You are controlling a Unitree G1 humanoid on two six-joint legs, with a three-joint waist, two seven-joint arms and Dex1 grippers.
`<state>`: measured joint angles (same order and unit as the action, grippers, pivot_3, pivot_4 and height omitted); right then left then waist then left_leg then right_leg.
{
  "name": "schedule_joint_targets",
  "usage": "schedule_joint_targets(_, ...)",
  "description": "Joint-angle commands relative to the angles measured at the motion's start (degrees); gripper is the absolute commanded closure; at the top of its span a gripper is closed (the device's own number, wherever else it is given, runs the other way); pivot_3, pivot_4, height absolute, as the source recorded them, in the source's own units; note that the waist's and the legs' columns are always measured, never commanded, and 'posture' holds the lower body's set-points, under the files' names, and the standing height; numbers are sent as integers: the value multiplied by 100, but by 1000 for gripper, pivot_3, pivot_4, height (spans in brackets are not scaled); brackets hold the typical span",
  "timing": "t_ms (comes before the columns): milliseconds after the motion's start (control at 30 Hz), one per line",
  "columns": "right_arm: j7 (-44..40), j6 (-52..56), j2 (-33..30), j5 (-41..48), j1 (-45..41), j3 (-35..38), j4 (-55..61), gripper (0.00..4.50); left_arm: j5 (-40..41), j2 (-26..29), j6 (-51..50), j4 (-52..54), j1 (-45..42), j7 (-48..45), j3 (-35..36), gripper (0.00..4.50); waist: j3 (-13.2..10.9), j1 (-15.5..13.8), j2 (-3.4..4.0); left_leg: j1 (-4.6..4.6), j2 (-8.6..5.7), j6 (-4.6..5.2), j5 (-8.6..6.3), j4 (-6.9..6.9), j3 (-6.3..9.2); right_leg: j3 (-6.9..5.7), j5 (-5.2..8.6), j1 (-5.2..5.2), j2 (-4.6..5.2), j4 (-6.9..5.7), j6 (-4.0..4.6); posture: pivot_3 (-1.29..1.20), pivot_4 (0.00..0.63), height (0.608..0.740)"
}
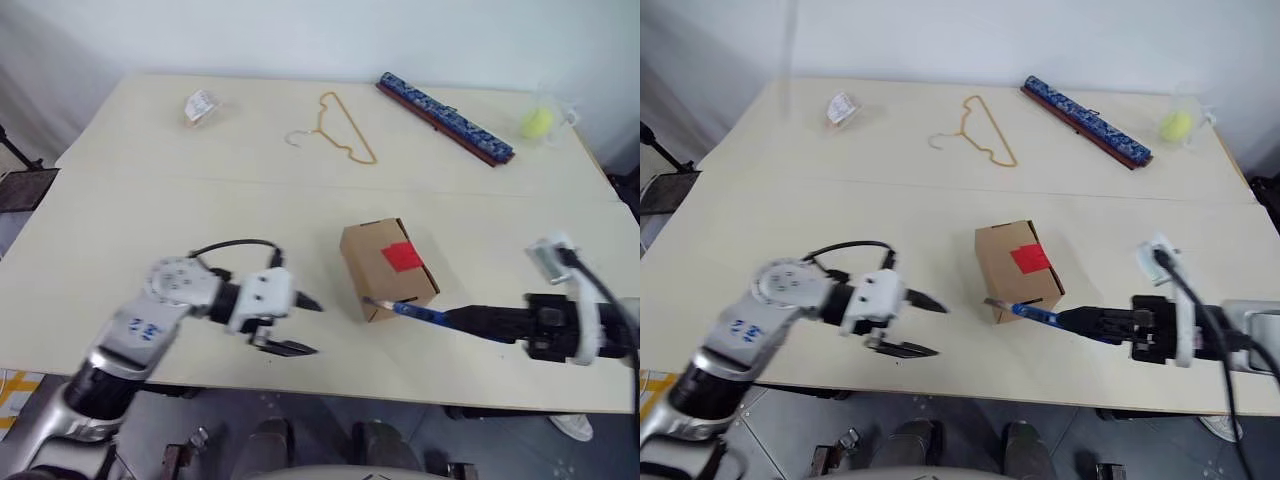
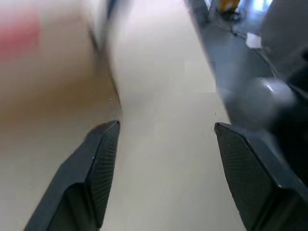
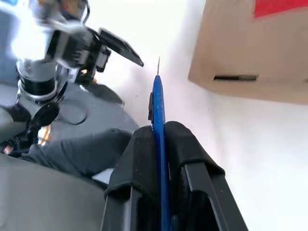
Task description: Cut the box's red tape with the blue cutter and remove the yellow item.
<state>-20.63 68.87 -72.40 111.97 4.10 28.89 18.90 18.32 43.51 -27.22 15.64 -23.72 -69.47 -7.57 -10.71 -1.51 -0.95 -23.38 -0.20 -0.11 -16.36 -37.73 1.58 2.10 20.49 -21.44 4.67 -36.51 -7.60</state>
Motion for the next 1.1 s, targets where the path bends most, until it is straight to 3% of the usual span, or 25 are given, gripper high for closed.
schedule_joint_targets(33, -54, -55, 73, 103, 614, 1189, 345, 4422, 277, -46, -5, -468, -163, 165, 489, 1258, 0, -49, 0, -1, -4, 0, 0, -1, 8, -6, 0, 4, 4, 4, 0, 0, 150, 740)
schedule_joint_targets(200, 360, 189, 306, 103, 1880, 3056, 487, 4422, 443, -867, -250, -1648, -1309, 692, 639, 2459, -2, -158, -4, -5, -15, 9, -3, -4, 6, -5, -5, 25, 2, 42, -7, 0, 150, 740)
schedule_joint_targets(400, 1331, -164, 376, 33, 2267, 3511, 925, 4422, 405, -1897, -312, -2336, -2305, 650, 119, 4379, -2, -84, -11, -2, -15, 16, -7, -1, -36, -6, -13, 6, -21, 34, -22, 0, 150, 740)
schedule_joint_targets(533, 1638, -282, 140, -93, 2100, 3386, 1079, 4422, 175, -2305, -134, -2721, -2759, 641, -250, 4500, -4, 48, -15, 2, -13, 16, -7, -1, -54, 3, -14, -5, -25, 2, -25, 0, 150, 740)
schedule_joint_targets(667, 2418, -1075, -769, 103, 1438, 2626, 1338, 4422, -391, -2713, 27, -3429, -3216, 909, -727, 4500, -5, 77, -9, 14, -18, 25, 4, -3, -69, 21, -13, -7, -26, 2, -25, 0, 150, 740)
schedule_joint_targets(1100, 3169, -2123, -2012, 103, -445, 168, 1138, 4422, -1087, -3131, -35, -3841, -3493, 1469, -994, 4500, -9, 20, -17, -4, -12, 25, 5, -3, -56, 37, -14, -16, -6, 8, -26, 0, 150, 740)
